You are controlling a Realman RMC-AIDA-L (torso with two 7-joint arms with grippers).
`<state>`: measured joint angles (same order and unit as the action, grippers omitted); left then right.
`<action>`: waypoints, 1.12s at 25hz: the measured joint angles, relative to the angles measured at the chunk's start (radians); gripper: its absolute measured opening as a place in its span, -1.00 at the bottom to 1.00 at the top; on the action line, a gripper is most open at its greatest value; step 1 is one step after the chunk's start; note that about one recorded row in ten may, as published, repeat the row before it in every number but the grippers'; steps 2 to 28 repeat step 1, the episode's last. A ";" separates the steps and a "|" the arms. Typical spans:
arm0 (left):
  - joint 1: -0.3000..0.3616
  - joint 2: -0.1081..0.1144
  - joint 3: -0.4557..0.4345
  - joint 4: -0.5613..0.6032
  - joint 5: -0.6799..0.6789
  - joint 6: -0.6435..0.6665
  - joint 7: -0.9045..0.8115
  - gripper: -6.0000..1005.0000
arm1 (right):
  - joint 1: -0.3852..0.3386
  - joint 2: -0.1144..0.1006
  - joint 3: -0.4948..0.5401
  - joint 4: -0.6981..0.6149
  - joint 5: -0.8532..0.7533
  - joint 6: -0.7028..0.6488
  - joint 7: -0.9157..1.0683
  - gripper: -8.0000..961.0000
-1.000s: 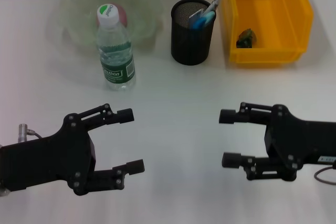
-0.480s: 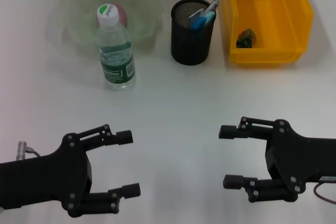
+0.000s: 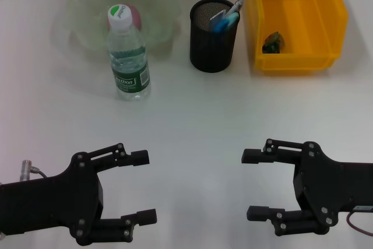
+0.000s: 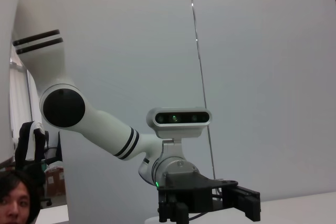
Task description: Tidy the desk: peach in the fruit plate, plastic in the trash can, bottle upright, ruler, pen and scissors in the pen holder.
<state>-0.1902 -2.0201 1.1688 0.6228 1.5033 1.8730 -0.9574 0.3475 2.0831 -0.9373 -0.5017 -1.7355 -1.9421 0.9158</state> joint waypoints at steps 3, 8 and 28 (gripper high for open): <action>0.000 0.000 0.000 0.000 0.000 0.000 0.000 0.64 | 0.000 0.000 0.000 0.000 0.000 -0.001 0.000 0.58; 0.000 0.000 0.000 0.000 0.000 0.000 0.000 0.64 | 0.000 0.000 0.000 0.000 0.000 -0.001 0.000 0.58; 0.000 0.000 0.000 0.000 0.000 0.000 0.000 0.64 | 0.000 0.000 0.000 0.000 0.000 -0.001 0.000 0.58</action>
